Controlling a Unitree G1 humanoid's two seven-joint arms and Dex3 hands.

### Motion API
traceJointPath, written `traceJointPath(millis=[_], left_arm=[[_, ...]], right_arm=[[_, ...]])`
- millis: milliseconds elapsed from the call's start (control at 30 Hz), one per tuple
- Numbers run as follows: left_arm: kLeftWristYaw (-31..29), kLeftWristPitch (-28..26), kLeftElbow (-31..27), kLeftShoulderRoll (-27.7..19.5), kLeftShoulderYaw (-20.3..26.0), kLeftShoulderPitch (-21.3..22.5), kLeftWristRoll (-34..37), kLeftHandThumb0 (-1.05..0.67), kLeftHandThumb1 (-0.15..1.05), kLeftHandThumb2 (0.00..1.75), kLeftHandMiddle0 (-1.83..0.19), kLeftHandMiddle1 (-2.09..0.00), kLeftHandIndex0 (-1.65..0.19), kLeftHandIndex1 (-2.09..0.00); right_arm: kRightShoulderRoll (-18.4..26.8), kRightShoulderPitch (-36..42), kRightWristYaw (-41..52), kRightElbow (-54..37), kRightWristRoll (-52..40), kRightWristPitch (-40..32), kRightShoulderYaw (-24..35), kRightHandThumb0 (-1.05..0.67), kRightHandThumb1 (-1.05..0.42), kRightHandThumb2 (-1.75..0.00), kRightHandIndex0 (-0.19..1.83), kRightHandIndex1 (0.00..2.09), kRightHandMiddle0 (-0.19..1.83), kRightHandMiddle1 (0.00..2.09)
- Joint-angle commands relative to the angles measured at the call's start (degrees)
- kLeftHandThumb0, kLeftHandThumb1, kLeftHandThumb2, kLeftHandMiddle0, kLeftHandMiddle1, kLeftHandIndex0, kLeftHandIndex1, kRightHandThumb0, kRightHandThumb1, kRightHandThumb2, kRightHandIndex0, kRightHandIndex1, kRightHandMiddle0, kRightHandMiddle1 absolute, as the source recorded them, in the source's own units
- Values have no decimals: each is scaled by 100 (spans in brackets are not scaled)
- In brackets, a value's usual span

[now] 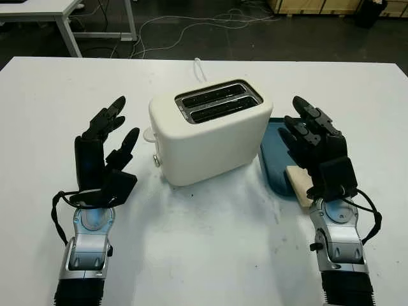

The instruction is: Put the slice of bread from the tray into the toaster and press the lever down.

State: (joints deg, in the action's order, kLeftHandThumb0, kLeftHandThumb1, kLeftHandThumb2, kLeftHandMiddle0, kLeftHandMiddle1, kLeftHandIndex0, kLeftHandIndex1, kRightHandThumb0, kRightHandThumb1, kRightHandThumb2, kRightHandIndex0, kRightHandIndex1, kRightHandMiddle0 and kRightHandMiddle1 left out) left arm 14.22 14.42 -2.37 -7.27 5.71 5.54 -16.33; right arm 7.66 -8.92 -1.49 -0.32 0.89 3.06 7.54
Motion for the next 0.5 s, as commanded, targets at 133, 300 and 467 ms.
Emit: traceJointPath(millis=[133, 300, 467], left_arm=[[17, 129, 24, -47, 6, -50, -8, -62, 92, 25, -53, -51, -62, 0], [-61, 118, -19, -43, -5, -93, 72, -58, 92, 25, -52, -49, -61, 0], [-23, 200, 53, -67, 10, -60, 38, -59, 92, 26, -53, -49, -62, 0]], right_arm=[[-2, 38, -30, -4, 3, 68, 26, -51, -92, -11, 58, 1, 53, 0], [35, 46, 75, -26, -59, 17, 19, -52, -92, -10, 58, 0, 53, 0], [594, 186, 464, -49, 218, 223, 10, -54, -92, -9, 57, 0, 52, 0]])
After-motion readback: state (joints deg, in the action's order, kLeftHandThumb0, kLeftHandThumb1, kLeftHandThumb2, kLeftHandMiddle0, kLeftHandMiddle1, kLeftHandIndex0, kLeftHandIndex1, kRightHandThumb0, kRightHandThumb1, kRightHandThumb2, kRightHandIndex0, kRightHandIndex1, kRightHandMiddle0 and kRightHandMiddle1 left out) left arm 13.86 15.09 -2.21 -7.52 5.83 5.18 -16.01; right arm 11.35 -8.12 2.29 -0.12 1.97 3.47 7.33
